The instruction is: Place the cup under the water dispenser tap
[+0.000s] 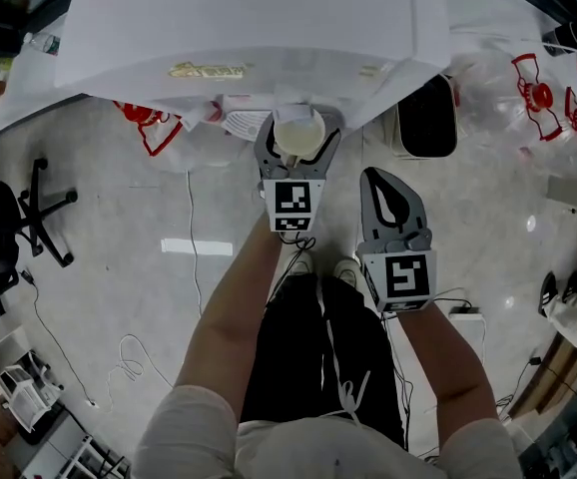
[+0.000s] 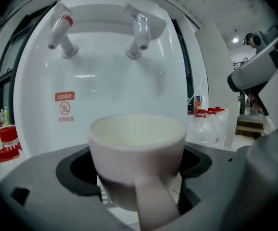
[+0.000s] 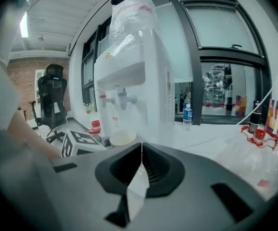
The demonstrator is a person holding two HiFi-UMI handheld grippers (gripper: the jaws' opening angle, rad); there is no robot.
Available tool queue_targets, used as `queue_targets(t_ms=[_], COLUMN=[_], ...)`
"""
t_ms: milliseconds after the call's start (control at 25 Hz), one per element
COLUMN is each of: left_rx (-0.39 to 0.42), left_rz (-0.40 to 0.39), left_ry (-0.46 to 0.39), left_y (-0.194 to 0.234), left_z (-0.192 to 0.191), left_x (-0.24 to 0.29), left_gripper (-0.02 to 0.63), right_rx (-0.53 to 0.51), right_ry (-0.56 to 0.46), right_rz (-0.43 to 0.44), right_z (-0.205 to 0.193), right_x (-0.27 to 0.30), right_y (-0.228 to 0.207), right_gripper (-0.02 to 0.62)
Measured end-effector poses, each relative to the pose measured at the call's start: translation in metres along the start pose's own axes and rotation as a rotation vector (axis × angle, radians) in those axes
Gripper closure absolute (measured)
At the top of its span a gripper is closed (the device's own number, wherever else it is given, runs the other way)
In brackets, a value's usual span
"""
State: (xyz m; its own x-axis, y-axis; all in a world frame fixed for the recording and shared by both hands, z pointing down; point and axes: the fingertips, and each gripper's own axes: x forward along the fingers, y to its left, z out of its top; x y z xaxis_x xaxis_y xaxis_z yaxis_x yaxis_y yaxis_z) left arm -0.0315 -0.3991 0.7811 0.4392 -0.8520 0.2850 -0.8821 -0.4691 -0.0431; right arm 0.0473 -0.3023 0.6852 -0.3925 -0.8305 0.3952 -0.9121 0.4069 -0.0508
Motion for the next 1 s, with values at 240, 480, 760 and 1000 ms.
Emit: queue_targets(t_ms=[240,480,760,1000], left_rx=[-0.034,-0.046,-0.082,-0.145], left_rz=[0.018,-0.002,-0.004,-0.006], left_ry=[0.011,0.018,0.000,0.039], left_y=[0.006,-0.003,-0.015,-0.018], left_z=[-0.002,0.011,0.081,0.138], left_x=[-0.008,-0.031,-0.099,-0.141], left_gripper=[0.107,0.103,0.104,0.114], right_rx=[0.006,0.010,0.014,0.014], right_ry=[0.021,0.068,0.061,0.060], right_rz=[0.002,-0.009,-0.002,0.007], right_z=[-0.008,-0.003,0.046,0.102], right_x=[-0.004,-0.015,-0.050,-0.078], right_y=[0.005,0.012,0.027,0.039], right_gripper=[0.566,0.566,0.566,0.566])
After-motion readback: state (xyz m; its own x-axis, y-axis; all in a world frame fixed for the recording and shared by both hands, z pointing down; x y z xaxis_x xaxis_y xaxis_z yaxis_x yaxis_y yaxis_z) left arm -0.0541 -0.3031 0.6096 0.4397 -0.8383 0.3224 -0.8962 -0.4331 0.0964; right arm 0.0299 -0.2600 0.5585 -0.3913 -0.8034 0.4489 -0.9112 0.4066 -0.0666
